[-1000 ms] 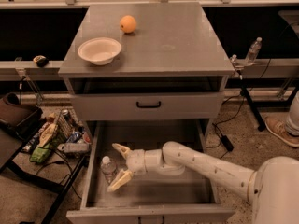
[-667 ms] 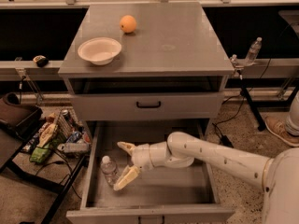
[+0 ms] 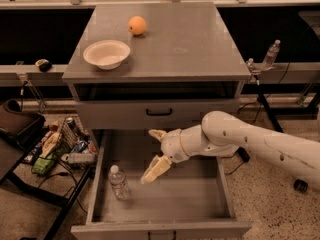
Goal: Place water bottle into middle drawer
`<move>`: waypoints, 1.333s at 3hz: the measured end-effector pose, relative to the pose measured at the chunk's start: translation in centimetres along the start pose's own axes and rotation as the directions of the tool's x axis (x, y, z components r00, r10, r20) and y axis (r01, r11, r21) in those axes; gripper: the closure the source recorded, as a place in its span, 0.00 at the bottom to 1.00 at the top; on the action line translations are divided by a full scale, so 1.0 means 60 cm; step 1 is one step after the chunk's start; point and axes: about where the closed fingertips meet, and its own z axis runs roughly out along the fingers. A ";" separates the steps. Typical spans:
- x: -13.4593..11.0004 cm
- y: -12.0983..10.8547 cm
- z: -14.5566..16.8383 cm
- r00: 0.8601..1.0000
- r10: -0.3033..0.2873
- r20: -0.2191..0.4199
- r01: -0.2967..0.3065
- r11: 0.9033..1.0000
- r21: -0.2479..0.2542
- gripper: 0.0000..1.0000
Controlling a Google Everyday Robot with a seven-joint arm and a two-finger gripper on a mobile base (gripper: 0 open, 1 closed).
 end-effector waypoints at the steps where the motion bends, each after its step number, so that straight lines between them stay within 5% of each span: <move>1: 0.000 0.000 0.000 1.000 0.000 0.000 0.000 1.000 0.000 0.00; 2: 0.004 -0.006 0.003 1.000 0.004 -0.028 -0.004 1.000 -0.006 0.00; 3: 0.025 -0.007 -0.058 0.989 -0.025 -0.147 0.033 0.998 0.051 0.00; 4: 0.013 0.004 -0.152 0.943 -0.080 -0.324 0.109 0.992 0.071 0.00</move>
Offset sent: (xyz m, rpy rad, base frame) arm 0.0093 -0.0046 -0.0056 -0.0616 0.0197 0.0016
